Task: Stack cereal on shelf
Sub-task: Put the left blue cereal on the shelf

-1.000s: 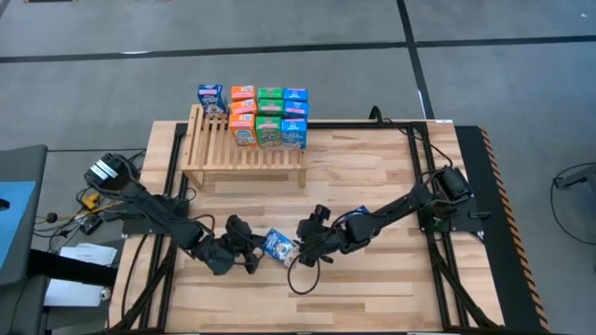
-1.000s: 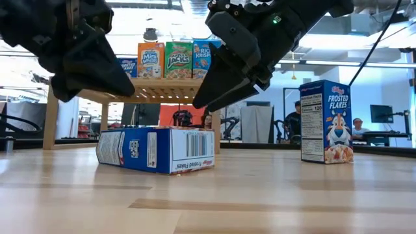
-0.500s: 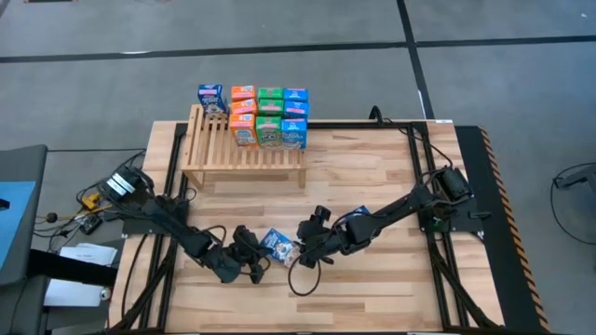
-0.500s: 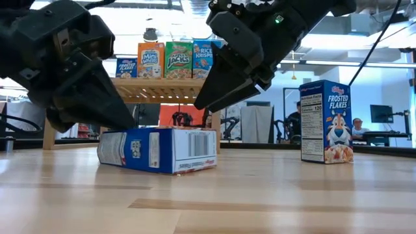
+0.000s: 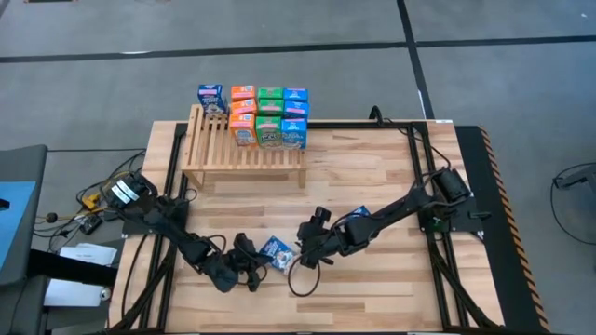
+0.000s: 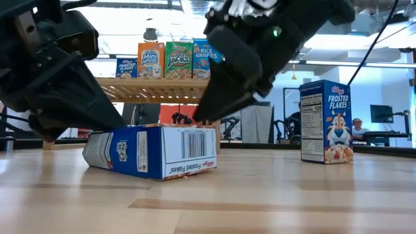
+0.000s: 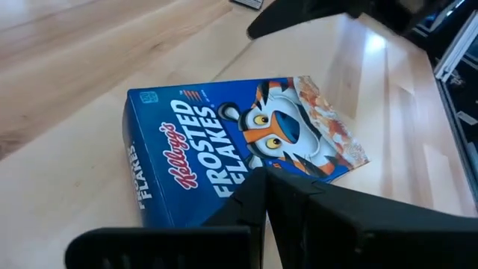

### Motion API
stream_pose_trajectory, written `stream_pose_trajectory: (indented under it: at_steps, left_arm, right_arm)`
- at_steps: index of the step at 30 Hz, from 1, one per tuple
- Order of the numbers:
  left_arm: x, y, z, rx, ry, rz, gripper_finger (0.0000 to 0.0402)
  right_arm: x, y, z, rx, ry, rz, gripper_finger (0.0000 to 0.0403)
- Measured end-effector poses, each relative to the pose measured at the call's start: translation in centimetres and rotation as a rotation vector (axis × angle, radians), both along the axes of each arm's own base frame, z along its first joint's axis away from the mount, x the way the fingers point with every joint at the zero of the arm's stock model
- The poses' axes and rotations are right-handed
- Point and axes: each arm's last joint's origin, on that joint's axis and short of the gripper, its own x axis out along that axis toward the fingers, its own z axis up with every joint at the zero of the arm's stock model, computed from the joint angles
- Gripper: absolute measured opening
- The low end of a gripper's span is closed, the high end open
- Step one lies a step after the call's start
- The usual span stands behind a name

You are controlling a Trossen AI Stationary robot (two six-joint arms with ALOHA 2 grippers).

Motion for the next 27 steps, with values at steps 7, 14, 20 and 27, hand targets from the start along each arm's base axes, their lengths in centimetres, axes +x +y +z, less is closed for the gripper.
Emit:
stream_pose_trajectory:
  at_steps: [7,14,20,27]
  left_arm:
    - [-0.3,-0.2,-0.1,-0.020,-0.008,0.023,0.0000]
    - [-0.2,1.0,2.9,0.038,-0.051,0.036,0.0000]
    - [0.1,2.0,4.0,0.105,-0.074,0.078,0.0000]
    - [0.0,2.6,2.8,0.107,-0.005,0.113,0.0000]
  right_arm:
    - [0.2,0.2,-0.5,-0.002,-0.002,0.005,0.0283]
    - [0.2,0.2,-0.7,-0.009,0.006,0.008,0.0283]
    - [0.3,0.2,-0.7,-0.008,0.003,0.009,0.0283]
    - [0.2,0.2,-0.7,-0.008,0.002,0.010,0.0283]
